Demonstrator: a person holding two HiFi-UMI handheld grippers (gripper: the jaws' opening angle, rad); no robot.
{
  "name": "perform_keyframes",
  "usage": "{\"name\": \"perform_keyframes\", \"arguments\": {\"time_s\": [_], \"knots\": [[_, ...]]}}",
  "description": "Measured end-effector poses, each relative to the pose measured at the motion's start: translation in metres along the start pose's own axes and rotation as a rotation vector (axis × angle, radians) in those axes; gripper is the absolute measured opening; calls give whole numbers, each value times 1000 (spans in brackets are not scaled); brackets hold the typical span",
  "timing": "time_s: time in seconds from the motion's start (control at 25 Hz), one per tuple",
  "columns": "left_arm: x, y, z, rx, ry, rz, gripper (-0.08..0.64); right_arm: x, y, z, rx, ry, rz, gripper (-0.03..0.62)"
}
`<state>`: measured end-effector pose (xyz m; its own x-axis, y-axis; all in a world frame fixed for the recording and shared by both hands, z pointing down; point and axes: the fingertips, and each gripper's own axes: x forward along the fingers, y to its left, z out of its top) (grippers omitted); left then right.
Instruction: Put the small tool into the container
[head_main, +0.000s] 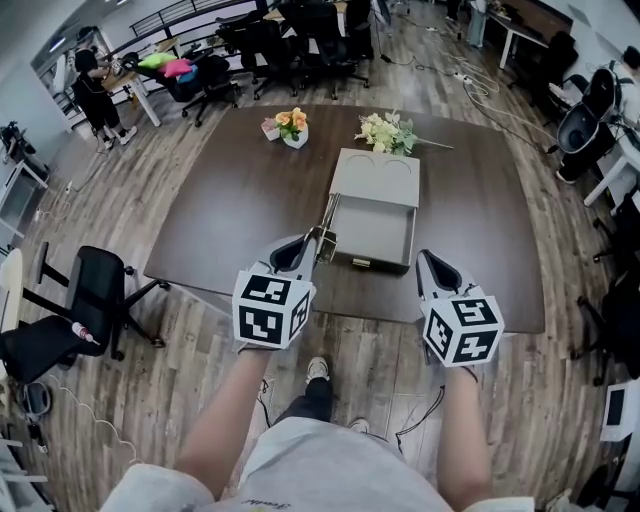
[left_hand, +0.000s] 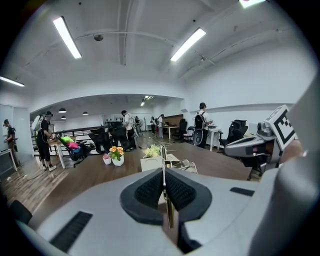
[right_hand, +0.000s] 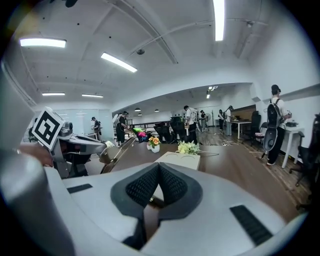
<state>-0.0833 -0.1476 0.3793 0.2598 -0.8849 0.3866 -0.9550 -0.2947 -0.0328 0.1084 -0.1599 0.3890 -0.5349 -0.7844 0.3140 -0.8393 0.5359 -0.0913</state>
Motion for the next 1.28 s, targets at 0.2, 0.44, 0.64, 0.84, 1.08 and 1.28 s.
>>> {"name": "perform_keyframes", "arguments": {"time_s": [0.2, 0.44, 0.64, 0.84, 1.08, 1.28], "knots": [[29, 27, 6, 7, 15, -29, 3, 36, -1, 8, 11, 14, -20, 5], [58, 50, 8, 0, 32, -67, 2, 68, -3, 16, 15, 34, -46, 5], [75, 60, 5, -6, 41, -100, 2, 84, -3, 17, 21, 50, -70, 5], [90, 70, 3, -17, 47, -130, 2, 97, -3, 17, 36, 58, -97, 5], [109, 79, 5, -19, 48, -173, 2, 110, -5, 19, 47, 65, -141, 5], [120, 85, 8, -17, 44, -204, 2, 119, -7, 25, 47, 65, -176, 5]]}}
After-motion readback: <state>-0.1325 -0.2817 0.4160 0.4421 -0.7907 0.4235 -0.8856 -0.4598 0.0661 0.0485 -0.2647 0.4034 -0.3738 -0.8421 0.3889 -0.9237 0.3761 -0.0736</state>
